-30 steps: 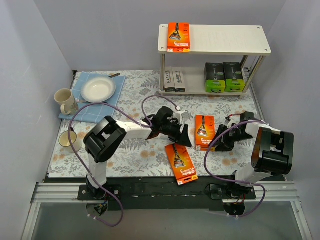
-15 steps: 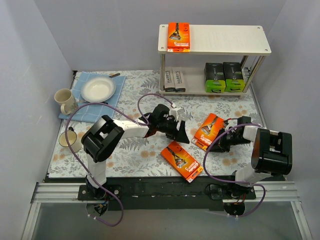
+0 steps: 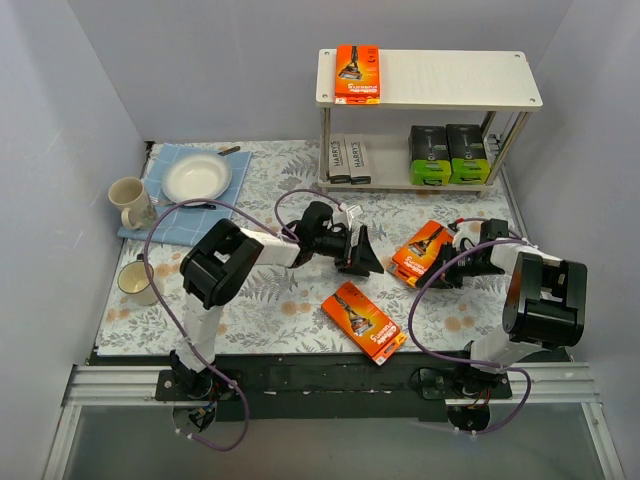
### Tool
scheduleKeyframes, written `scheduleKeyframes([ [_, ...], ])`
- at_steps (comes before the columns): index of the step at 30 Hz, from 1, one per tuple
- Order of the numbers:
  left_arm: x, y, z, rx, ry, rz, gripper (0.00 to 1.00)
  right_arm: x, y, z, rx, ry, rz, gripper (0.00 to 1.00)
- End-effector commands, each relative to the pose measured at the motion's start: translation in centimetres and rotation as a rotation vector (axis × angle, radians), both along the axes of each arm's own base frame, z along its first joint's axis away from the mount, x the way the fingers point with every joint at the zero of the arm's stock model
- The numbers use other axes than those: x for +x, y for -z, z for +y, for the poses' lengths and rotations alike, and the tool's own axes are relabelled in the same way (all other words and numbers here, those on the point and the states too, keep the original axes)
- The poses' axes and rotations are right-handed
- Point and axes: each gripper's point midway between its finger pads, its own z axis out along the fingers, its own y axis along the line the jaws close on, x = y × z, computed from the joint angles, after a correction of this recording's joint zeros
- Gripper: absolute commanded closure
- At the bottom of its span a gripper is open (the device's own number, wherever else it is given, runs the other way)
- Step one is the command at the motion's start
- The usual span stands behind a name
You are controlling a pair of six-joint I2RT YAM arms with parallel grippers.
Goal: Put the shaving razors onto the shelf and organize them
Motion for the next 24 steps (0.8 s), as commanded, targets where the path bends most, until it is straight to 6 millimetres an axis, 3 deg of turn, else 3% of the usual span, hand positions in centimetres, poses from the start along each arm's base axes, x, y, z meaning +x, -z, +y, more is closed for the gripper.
scheduleKeyframes([
  [1, 0.6, -2.7, -1.1, -0.121, 0.063, 0.047, 0.09, -1.0, -1.2, 0.6, 0.063, -0.085, -0.031, 0.99],
  [10, 1.6, -0.2, -2.4, -0.086, 0.032, 0.143, 0.06, -1.8, -3.8, 2.2, 0.208, -0.117, -0.068, 0.99],
  [18, 2.3, 0.6, -4.1, -0.075, 0.015, 0.168, 0.05, -2.6, -3.5, 2.7, 0.164, -0.200, -0.083, 0.99],
  [20, 1.7, 1.1, -4.5, -0.071, 0.041, 0.178, 0.06, -2.5, -3.6, 2.8, 0.153, -0.214, -0.104, 0.99],
  [24, 1.5, 0.8, -5.1, -0.084, 0.066, 0.172, 0.22, -2.0, -3.5, 2.7, 0.132, -0.220, -0.118, 0.99],
])
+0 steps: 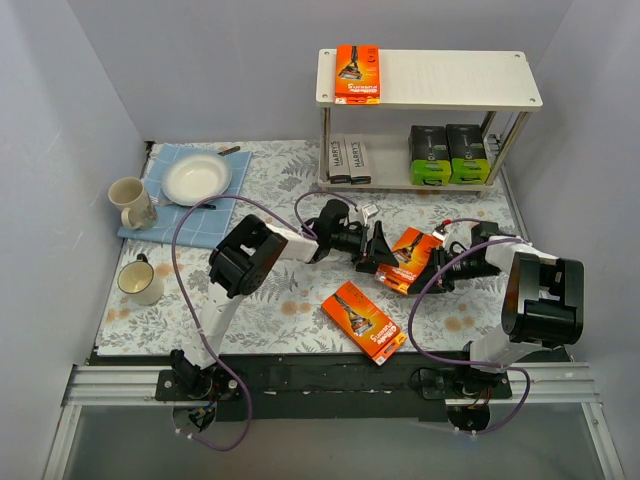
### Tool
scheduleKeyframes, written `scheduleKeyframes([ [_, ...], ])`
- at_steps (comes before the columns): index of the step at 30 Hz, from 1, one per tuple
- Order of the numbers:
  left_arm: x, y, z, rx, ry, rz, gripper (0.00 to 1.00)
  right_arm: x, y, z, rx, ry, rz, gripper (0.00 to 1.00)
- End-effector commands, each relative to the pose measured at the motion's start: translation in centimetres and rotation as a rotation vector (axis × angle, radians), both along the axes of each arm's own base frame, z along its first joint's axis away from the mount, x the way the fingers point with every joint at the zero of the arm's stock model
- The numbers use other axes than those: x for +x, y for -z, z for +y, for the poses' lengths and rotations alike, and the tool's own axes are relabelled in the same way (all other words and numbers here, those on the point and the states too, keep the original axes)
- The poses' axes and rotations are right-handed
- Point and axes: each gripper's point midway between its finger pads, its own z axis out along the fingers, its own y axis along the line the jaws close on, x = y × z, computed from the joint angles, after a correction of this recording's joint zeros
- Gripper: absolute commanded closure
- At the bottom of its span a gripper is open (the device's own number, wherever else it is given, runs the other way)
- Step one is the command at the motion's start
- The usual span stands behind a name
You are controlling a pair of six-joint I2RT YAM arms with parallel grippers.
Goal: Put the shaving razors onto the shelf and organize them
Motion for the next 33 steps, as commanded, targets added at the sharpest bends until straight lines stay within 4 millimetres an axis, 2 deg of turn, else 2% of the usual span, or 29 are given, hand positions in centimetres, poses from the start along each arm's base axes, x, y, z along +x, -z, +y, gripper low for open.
scheduleKeyframes([
  [1, -0.8, -0.3, -0.7, -0.015, 0.036, -0.007, 0.27, 1.1, -1.4, 0.0, -0.002, -0.015, -0.073, 0.99],
  [3, -0.8, -0.8, -0.6, -0.026, 0.036, -0.015, 0.34, 1.3, -1.2, -0.1, -0.013, -0.012, -0.075, 0.99],
  [4, -0.9, -0.8, -0.5, -0.029, 0.037, -0.016, 0.43, 1.3, -1.2, -0.1, -0.017, -0.009, -0.072, 0.99],
  [6, -0.9, -1.2, -0.3, -0.037, 0.034, -0.026, 0.50, 1.6, -1.0, -0.3, -0.032, -0.005, -0.079, 0.99],
  [8, -0.8, -1.5, -0.3, -0.041, 0.030, -0.039, 0.70, 1.7, -1.0, -0.4, -0.045, 0.000, -0.069, 0.99],
  [9, -0.6, -1.9, -0.2, -0.047, 0.025, -0.056, 0.76, 1.8, -0.9, -0.6, -0.065, 0.001, -0.065, 0.95],
  [11, -0.4, -2.7, -0.2, -0.056, 0.024, -0.073, 0.84, 2.5, -1.6, -1.1, -0.092, -0.018, -0.114, 0.80],
  [12, -0.3, -3.2, -0.2, -0.061, 0.019, -0.086, 0.87, 2.2, -1.8, -1.6, -0.133, -0.022, -0.090, 0.74],
  [13, -0.1, -3.6, -0.1, -0.064, 0.018, -0.104, 0.90, 3.3, -2.8, -2.0, -0.155, -0.030, -0.135, 0.64],
  [14, -0.2, -4.0, 0.0, -0.072, 0.022, -0.117, 0.94, 3.9, -3.4, -2.8, -0.177, -0.008, -0.146, 0.62],
  [16, -0.1, -5.5, 0.1, -0.099, 0.030, -0.165, 0.96, 4.5, -4.6, -4.2, -0.200, 0.033, -0.132, 0.57],
  [17, -0.1, -6.0, 0.1, -0.106, 0.031, -0.179, 0.97, 6.1, -6.1, -5.2, -0.231, 0.051, -0.184, 0.55],
  [18, 0.0, -6.7, 0.1, -0.115, 0.032, -0.200, 0.97, 6.6, -6.2, -6.3, -0.284, 0.054, -0.195, 0.54],
  [20, -0.1, -8.8, 0.3, -0.147, 0.044, -0.255, 0.98, 8.0, -7.6, -8.7, -0.338, 0.117, -0.232, 0.52],
  [22, -0.1, -10.8, 0.4, -0.185, 0.063, -0.301, 0.98, 8.8, -7.8, -11.4, -0.389, 0.211, -0.215, 0.52],
  [25, -0.4, -15.3, 0.4, -0.272, 0.111, -0.405, 0.97, 9.2, -7.6, -13.4, -0.400, 0.289, -0.175, 0.52],
  [29, -0.2, -21.2, 0.0, -0.372, 0.151, -0.569, 0.97, 8.9, -6.6, -14.2, -0.413, 0.326, -0.156, 0.52],
  [30, 0.3, -22.2, -0.2, -0.381, 0.140, -0.597, 0.97, 8.6, -6.4, -14.1, -0.407, 0.327, -0.147, 0.52],
  [31, 0.8, -24.4, -0.6, -0.404, 0.122, -0.631, 0.97, 8.5, -6.3, -13.9, -0.403, 0.327, -0.144, 0.52],
  [33, 2.5, -26.2, -1.2, -0.409, 0.047, -0.655, 0.97, 8.6, -6.5, -13.7, -0.388, 0.343, -0.150, 0.52],
])
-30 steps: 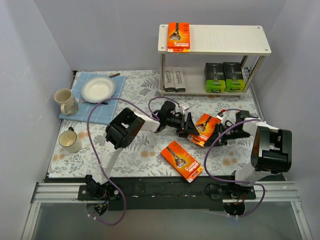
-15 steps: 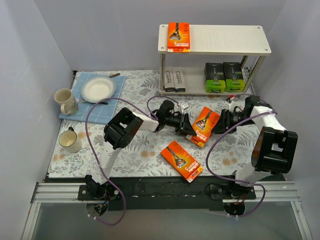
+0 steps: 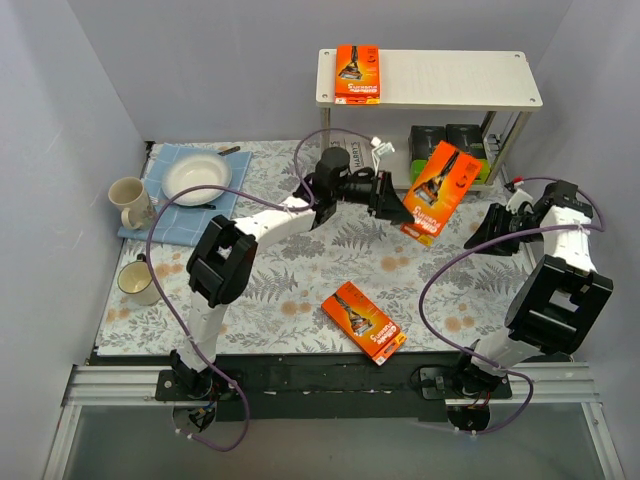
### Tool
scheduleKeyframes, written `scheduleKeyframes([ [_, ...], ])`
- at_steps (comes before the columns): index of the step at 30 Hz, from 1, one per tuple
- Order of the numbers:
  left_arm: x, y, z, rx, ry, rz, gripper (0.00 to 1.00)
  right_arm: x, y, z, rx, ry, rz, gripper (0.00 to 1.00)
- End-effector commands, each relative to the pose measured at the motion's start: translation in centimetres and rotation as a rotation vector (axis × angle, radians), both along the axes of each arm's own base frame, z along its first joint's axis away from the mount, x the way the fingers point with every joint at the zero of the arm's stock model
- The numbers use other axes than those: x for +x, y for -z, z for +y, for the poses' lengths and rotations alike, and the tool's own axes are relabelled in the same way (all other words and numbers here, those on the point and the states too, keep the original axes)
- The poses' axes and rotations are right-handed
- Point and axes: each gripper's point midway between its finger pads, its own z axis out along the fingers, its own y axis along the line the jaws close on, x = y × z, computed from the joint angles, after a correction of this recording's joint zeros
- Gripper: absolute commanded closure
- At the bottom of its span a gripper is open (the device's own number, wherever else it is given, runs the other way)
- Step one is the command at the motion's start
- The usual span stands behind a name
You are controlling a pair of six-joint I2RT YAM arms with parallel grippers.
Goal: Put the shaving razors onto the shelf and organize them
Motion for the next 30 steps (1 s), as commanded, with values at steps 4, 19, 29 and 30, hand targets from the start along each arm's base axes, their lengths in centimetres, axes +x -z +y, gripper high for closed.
scheduleKeyframes([
  [4, 3.7, -14.5, -1.0, -0.218, -0.187, -0.244, 0.97, -0.1, -1.2, 0.9, 0.039, 0.031, -0.019, 0.52],
  [19, 6.7, -18.0, -0.6, -0.205, -0.386, -0.060, 0.87, 1.3, -21.7, 8.7, 0.474, -0.366, -0.795, 0.32],
  [29, 5.0, -16.5, -0.7, -0.168, -0.321, -0.036, 1.00, 2.3, -23.7, 11.1, 0.468, -0.395, -0.857, 0.30],
  [30, 4.9, -16.5, -0.8, -0.169, -0.319, -0.038, 1.00, 2.5, -23.5, 11.1, 0.476, -0.387, -0.843, 0.30],
])
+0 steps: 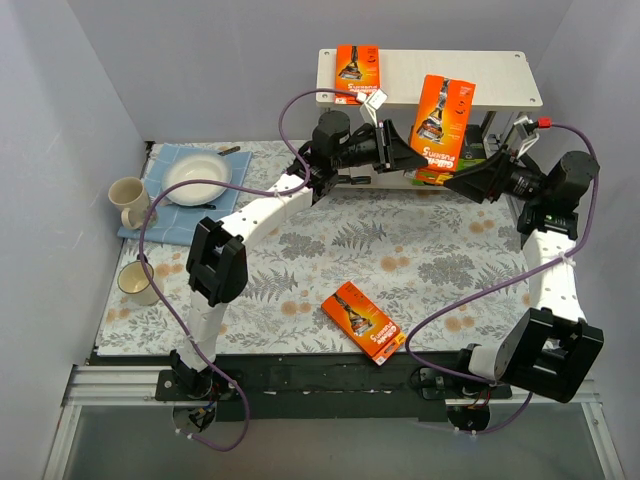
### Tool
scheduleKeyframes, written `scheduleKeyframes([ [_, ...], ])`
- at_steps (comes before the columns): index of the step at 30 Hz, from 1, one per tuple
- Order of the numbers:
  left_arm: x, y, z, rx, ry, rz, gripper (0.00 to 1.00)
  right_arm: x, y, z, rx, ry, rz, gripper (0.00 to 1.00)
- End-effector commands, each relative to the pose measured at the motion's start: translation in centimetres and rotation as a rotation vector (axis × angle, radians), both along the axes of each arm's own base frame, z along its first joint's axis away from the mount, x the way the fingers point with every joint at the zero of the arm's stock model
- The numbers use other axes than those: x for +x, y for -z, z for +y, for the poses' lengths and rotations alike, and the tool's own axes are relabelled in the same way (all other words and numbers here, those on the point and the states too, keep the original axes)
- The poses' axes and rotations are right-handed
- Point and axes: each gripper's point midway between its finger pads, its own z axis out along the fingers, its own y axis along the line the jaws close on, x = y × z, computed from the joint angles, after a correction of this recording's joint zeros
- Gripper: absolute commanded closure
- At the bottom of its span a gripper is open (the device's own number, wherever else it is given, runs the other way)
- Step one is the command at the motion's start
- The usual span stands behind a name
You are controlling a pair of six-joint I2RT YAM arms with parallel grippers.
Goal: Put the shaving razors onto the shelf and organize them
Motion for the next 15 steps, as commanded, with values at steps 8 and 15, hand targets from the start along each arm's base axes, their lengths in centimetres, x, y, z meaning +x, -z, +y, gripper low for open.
scheduleKeyframes([
  [8, -2.4, -4.3, 0.9, -0.049, 0.022, -0.083, 1.00, 2.4, -1.0, -0.3, 0.016, 0.031, -0.007, 0.30],
  [15, -2.5, -4.0, 1.2, -0.027, 0.006, -0.100, 1.00, 3.6, -0.7, -0.8, 0.025, 0.074, 0.003, 0.31],
])
